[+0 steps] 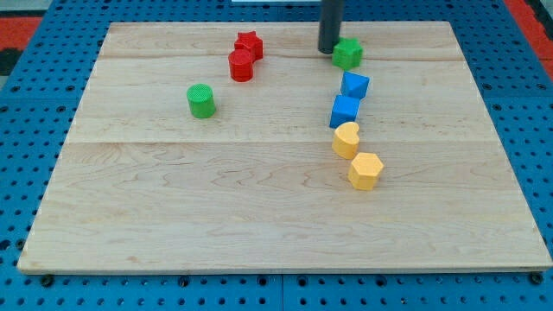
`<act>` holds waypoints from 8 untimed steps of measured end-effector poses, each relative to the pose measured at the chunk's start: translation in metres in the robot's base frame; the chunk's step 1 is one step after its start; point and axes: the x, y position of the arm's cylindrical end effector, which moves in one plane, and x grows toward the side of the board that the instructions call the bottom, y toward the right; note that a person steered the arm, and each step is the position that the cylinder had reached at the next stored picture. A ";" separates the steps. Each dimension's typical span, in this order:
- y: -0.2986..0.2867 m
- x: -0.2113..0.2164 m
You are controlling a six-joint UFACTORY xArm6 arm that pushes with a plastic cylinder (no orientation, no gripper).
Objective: Place stars in a diagonal line
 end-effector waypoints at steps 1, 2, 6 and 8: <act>0.006 0.014; -0.011 0.002; 0.069 -0.014; 0.041 0.008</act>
